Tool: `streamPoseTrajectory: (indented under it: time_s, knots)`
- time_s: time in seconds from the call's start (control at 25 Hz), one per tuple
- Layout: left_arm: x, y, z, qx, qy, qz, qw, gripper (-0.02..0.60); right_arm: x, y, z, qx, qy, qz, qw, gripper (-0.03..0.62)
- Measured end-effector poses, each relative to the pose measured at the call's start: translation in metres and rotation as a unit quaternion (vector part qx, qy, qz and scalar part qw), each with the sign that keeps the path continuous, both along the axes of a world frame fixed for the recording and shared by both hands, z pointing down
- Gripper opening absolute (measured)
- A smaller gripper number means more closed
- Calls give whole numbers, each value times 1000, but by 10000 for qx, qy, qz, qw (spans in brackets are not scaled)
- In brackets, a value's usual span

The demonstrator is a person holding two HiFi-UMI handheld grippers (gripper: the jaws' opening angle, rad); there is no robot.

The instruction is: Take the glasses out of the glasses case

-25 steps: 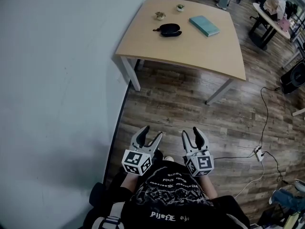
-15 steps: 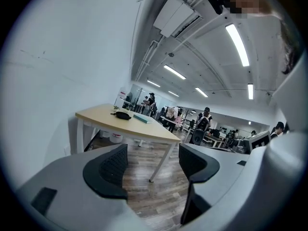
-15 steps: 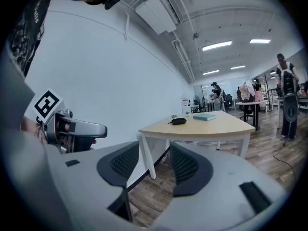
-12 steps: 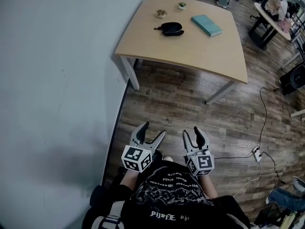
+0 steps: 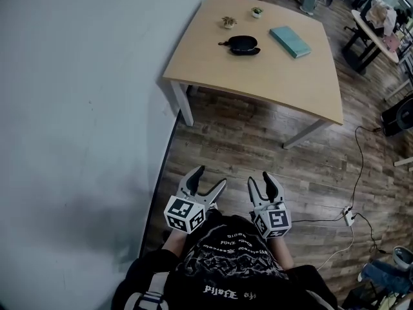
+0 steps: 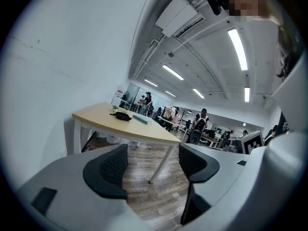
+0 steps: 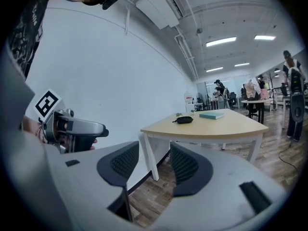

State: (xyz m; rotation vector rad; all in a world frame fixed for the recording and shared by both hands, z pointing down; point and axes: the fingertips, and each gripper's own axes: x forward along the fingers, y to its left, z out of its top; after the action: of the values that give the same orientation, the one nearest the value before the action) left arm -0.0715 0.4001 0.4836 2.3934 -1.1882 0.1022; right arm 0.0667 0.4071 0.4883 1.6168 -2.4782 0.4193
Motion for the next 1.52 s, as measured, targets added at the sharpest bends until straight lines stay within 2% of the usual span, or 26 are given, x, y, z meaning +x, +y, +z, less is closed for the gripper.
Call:
streamPoseTrajectory:
  time_s: [0.12,0.28,0.44,0.64,0.76,0.96,1.04,1.28,1.52]
  knots:
    - [-8,-12,2,5,36,83,10000,341,-13,-10,4,9,-9,27,10000,213]
    - [-9,-23,-8,-33,335,135,9993,341,-27,-20,6,-18,4,-38,10000,213]
    - [-6,-26,-9,-18,208,269,9994,341,-33,-26,1,-23,-26,-53,10000,213]
    - [-6,-41,3,-148,175,159,9996,341,-27,-48,12,-154,-67,-18,9999,213]
    - [-4,-55,12,-220,219,73,9995,341,-27,-72,21,-166,-128,-76,9998,213]
    - [-2,-83,19,-132,-274,-56,9995,341,-18,-116,19,-62,-245,-301,9992,213]
    - [0,-104,21,-137,-354,-184,9991,341,-13,-140,22,-86,-280,-380,9988,213]
    - [23,-168,13,-163,-399,-386,9983,341,2,-208,22,-146,-266,-721,9969,213]
    - [49,-227,12,-145,-411,-527,9977,341,27,-272,19,-94,-259,-844,9961,213]
